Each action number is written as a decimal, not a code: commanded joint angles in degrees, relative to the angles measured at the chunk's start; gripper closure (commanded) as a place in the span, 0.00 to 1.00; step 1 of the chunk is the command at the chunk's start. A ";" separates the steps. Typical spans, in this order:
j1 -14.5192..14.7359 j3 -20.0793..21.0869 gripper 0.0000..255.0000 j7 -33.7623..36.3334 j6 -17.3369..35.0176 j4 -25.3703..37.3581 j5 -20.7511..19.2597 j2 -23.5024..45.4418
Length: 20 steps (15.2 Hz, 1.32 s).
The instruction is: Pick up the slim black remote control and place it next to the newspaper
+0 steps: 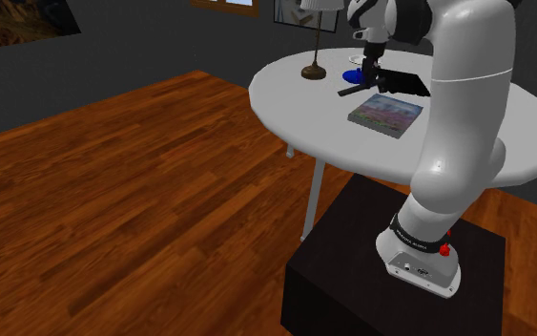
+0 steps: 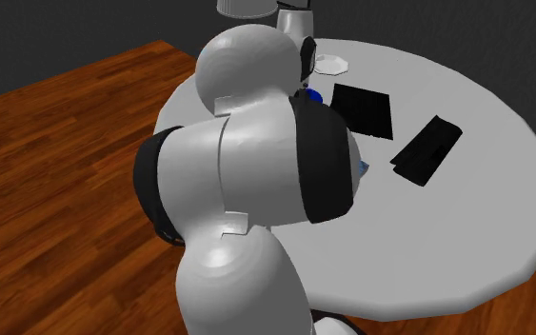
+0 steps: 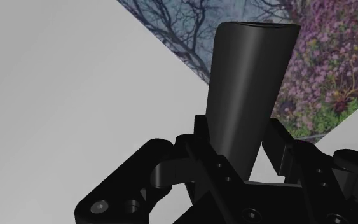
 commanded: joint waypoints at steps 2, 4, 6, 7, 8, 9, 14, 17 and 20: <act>-0.49 -1.90 1.00 -2.67 1.83 -4.59 -2.09 -3.37; -1.06 -3.07 1.00 -4.35 2.69 -6.85 -3.33 -5.17; -1.78 -4.23 1.00 -6.08 3.45 -8.81 -4.51 -6.79; -2.20 -4.80 1.00 -6.97 3.78 -9.68 -5.07 -7.52; -2.65 -5.37 1.00 -7.89 4.09 -10.48 -5.60 -8.21; -3.14 -5.94 1.00 -8.84 4.37 -11.21 -6.11 -8.84; -6.12 -8.69 1.00 -14.06 5.45 -13.81 -8.05 -11.06; -8.40 -10.20 1.00 -17.67 5.85 -14.55 -8.60 -11.57; -11.05 -11.56 1.00 -21.71 6.07 -14.68 -8.54 -11.35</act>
